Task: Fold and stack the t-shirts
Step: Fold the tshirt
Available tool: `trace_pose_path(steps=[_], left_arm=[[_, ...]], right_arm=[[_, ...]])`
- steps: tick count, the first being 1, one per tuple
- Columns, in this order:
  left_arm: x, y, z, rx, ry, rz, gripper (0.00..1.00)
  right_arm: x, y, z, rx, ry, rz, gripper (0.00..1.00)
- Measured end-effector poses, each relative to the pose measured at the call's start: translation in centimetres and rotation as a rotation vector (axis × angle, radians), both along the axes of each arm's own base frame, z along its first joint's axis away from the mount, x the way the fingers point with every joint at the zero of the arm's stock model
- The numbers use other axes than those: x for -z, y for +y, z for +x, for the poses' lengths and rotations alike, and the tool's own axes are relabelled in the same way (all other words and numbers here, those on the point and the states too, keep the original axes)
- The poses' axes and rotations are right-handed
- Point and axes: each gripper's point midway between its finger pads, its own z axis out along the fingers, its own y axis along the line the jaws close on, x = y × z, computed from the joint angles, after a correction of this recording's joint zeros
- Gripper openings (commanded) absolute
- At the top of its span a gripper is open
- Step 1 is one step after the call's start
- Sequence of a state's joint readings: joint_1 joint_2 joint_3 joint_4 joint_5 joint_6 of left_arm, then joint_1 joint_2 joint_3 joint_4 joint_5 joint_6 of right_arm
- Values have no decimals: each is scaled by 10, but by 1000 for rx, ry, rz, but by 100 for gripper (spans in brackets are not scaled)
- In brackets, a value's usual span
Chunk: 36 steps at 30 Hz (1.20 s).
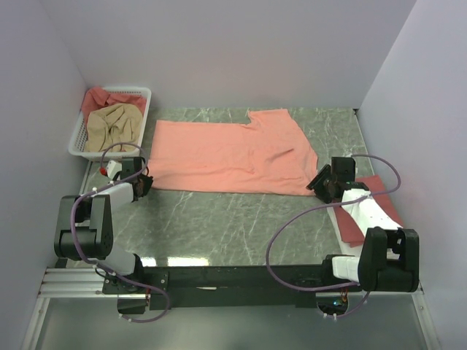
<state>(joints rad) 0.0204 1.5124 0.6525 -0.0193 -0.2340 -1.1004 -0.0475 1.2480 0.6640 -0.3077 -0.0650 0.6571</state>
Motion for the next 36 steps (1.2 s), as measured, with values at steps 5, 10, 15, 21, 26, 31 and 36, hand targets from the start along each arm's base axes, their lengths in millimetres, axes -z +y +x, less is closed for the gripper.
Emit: trace_pose_path(steps=[5, 10, 15, 21, 26, 31, 36], left_arm=[[1, 0, 0, -3, 2, -1, 16], [1, 0, 0, -2, 3, 0, 8], [1, 0, 0, -1, 1, -1, 2], [1, 0, 0, 4, 2, 3, 1], [1, 0, 0, 5, 2, 5, 1], [1, 1, 0, 4, 4, 5, 1], [0, 3, -8, -1, 29, 9, 1]], right_arm=[[8, -3, -6, 10, 23, -1, 56], [21, -4, -12, 15, 58, -1, 56], [39, -5, -9, 21, 102, -1, 56], [43, -7, 4, 39, 81, 3, 53], [44, -12, 10, 64, 68, -18, 40], [49, -16, 12, 75, 78, -36, 1], [45, -17, 11, 76, 86, -40, 0]])
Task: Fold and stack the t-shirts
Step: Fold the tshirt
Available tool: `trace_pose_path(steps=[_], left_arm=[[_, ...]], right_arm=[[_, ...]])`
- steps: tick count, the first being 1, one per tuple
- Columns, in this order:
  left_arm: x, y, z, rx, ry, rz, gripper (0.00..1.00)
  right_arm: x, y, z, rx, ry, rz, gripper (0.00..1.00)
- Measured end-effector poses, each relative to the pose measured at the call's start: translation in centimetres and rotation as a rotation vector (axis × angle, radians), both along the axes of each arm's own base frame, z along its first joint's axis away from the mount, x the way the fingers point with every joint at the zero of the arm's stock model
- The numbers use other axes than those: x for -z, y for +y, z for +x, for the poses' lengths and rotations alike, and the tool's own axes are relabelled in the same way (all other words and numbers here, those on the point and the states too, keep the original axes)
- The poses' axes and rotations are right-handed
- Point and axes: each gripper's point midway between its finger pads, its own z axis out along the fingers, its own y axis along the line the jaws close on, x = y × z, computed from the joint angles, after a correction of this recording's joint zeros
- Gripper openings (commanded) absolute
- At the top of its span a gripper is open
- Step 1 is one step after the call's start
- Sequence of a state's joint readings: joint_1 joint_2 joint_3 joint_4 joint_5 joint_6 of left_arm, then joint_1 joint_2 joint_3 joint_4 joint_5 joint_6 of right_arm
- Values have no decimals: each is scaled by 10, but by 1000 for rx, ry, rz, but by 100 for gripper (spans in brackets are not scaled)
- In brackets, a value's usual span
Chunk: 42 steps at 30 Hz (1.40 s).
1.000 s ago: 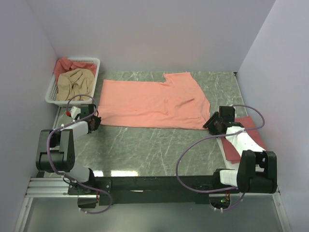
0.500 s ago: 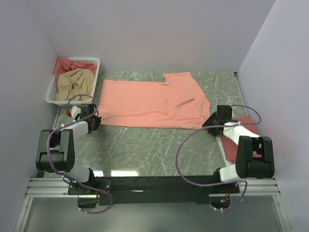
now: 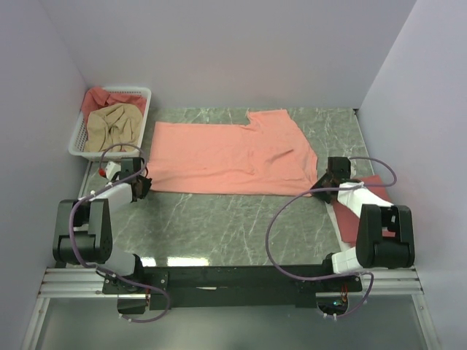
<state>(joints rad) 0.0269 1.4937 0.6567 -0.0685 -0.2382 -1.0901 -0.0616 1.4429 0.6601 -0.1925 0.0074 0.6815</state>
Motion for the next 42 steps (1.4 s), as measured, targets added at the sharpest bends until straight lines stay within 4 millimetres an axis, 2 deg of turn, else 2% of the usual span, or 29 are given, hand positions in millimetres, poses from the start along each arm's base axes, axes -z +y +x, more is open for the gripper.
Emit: trace_pose_path(steps=[4, 9, 13, 18, 23, 25, 26, 27, 29, 30, 31, 32, 34, 39, 42], left_arm=[[-6, 5, -15, -24, 33, 15, 1], [-22, 11, -34, -72, 46, 31, 1], [-39, 17, -53, -112, 2, 45, 1], [-49, 24, -88, -173, -30, 61, 1], [-47, 28, -121, -221, -66, 60, 1], [-42, 28, -131, -238, -70, 49, 1], [-38, 27, -135, -246, -69, 43, 4], [-35, 27, -139, -252, -66, 36, 9], [-30, 27, -145, -258, -52, 32, 23], [-28, 26, -146, -257, -48, 33, 27], [-27, 26, -147, -257, -45, 33, 34], [-28, 27, -147, -254, -44, 35, 37], [-30, 26, -146, -244, -45, 39, 43], [-57, 20, -128, -167, -88, 43, 40], [-79, 5, -107, -75, -140, -6, 38]], right_arm=[[-22, 2, -6, -7, -31, 8, 0], [-68, 9, -14, -27, -148, 29, 0], [-90, 15, -32, -38, -205, 48, 0], [-88, 24, -69, -39, -191, 92, 0], [-88, 31, -101, -34, -195, 132, 0], [-85, 34, -109, -33, -191, 149, 7], [-83, 36, -113, -32, -186, 157, 11], [-80, 38, -116, -33, -177, 168, 22], [-71, 41, -124, -39, -141, 187, 32], [-66, 43, -127, -47, -123, 194, 40], [-63, 44, -129, -50, -110, 198, 43], [-60, 45, -132, -59, -99, 197, 47], [-59, 46, -134, -78, -94, 197, 50], [-67, 55, -125, -141, -131, 202, 50], [-76, 73, -114, -254, -127, 158, 48]])
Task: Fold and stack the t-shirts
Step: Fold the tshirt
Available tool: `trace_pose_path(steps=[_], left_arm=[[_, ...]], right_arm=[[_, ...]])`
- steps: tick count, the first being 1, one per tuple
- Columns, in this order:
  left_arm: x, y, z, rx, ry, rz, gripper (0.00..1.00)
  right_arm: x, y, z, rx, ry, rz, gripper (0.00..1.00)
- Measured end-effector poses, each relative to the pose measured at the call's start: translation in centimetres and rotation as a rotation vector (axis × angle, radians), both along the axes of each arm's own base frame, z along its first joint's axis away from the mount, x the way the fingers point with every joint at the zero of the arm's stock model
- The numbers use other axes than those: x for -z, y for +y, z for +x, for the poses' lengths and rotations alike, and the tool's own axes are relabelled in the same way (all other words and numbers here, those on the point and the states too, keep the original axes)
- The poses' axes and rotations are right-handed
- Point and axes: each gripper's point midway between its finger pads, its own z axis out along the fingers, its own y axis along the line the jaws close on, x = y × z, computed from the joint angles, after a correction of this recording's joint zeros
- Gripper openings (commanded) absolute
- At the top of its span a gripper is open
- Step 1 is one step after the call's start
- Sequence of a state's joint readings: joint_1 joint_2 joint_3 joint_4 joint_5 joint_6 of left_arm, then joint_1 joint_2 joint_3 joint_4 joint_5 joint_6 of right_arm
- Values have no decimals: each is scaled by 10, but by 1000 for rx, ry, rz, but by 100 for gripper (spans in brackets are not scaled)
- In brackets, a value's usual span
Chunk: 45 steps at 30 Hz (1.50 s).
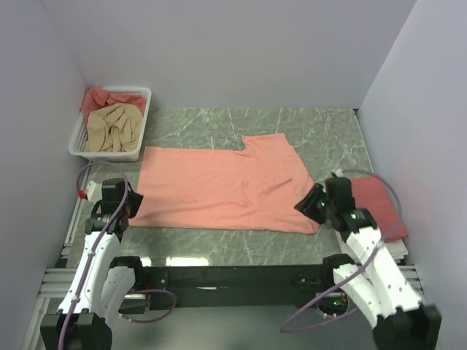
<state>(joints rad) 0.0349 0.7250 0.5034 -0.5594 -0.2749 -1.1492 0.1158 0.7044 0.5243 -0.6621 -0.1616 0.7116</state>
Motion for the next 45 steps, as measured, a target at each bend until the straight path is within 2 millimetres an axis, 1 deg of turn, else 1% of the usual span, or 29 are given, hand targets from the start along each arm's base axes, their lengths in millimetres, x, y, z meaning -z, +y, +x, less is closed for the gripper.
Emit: trace_pose_path(steps=[2, 3, 4, 6, 8, 9, 12, 14, 16, 18, 21, 23, 28, 30, 34, 42, 45], left_arm=[[-9, -16, 9, 81, -34, -38, 39], [-10, -28, 10, 139, -41, -54, 39], [-12, -39, 9, 192, -35, -64, 39], [-18, -54, 6, 281, -17, -64, 41], [-35, -62, 8, 349, -10, -39, 42], [-49, -63, 11, 379, -19, -15, 42], [-88, -61, 25, 427, -88, 58, 44], [-100, -60, 29, 459, -109, 112, 43], [-100, -58, 30, 492, -98, 157, 45], [-94, -56, 30, 519, -70, 201, 44], [-90, -47, 31, 526, -41, 265, 45], [-94, -42, 30, 520, -50, 300, 48], [-109, -37, 28, 510, -115, 349, 49], [-112, -37, 27, 511, -126, 355, 49], [-109, -37, 27, 515, -122, 358, 50], [-108, -37, 26, 514, -122, 358, 50], [-109, -37, 26, 514, -128, 359, 50]], right_arm=[[-13, 18, 15, -81, -14, -42, 46], [-20, 27, 28, -116, -21, -70, 45], [-28, 36, 42, -142, -45, -88, 45], [-32, 50, 67, -166, -67, -127, 44], [-29, 61, 84, -185, -68, -162, 44], [-25, 67, 94, -196, -65, -184, 44], [-15, 82, 113, -227, -48, -234, 44], [-5, 95, 125, -254, -37, -270, 44], [4, 111, 134, -285, -26, -296, 44], [11, 125, 139, -315, -18, -315, 44], [21, 141, 146, -346, -10, -339, 44], [27, 152, 150, -361, -6, -355, 43], [36, 174, 164, -376, -11, -400, 43], [38, 180, 168, -373, -14, -419, 43], [44, 184, 173, -357, -6, -456, 41], [67, 176, 171, -322, 48, -505, 40], [71, 175, 170, -317, 58, -509, 39]])
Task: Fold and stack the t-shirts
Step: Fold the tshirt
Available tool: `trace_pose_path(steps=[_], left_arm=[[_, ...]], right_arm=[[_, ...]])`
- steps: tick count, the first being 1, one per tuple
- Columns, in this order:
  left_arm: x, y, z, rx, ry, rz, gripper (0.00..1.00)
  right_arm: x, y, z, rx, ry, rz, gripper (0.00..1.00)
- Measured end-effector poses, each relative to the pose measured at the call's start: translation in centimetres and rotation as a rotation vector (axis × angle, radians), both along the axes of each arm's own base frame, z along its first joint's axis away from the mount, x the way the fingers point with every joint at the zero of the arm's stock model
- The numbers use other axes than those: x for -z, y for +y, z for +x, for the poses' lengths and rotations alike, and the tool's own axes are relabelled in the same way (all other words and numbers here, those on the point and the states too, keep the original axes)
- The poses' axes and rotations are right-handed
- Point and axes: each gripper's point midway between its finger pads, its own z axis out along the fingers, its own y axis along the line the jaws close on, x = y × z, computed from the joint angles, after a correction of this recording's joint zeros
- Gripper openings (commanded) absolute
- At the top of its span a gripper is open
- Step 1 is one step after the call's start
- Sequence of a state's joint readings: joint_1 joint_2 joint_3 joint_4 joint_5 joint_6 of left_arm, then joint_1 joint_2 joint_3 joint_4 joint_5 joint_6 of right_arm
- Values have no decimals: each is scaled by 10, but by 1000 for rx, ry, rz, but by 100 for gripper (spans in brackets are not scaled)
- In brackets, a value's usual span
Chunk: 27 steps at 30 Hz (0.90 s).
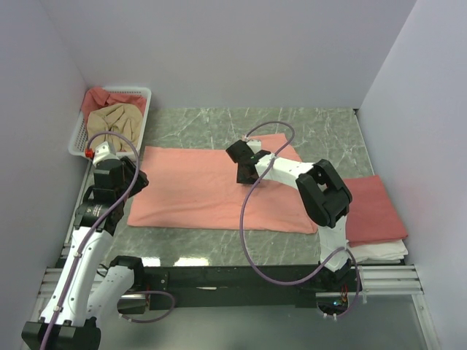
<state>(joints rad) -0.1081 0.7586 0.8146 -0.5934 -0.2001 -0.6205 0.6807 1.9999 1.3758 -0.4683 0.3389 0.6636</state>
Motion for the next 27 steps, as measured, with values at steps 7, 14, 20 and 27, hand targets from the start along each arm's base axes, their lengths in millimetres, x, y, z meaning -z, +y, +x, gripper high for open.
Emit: trace_pose_path(steps=[7, 14, 20, 27], left_arm=[[2, 0, 0, 0, 1, 0, 50], [2, 0, 0, 0, 2, 0, 50], [2, 0, 0, 0, 1, 0, 49], [2, 0, 0, 1, 1, -1, 50]], right_arm=[[-1, 0, 1, 17, -7, 7, 21], [-3, 1, 2, 26, -14, 15, 1], [-12, 6, 1, 17, -38, 32, 0], [-16, 20, -3, -17, -58, 48, 0]])
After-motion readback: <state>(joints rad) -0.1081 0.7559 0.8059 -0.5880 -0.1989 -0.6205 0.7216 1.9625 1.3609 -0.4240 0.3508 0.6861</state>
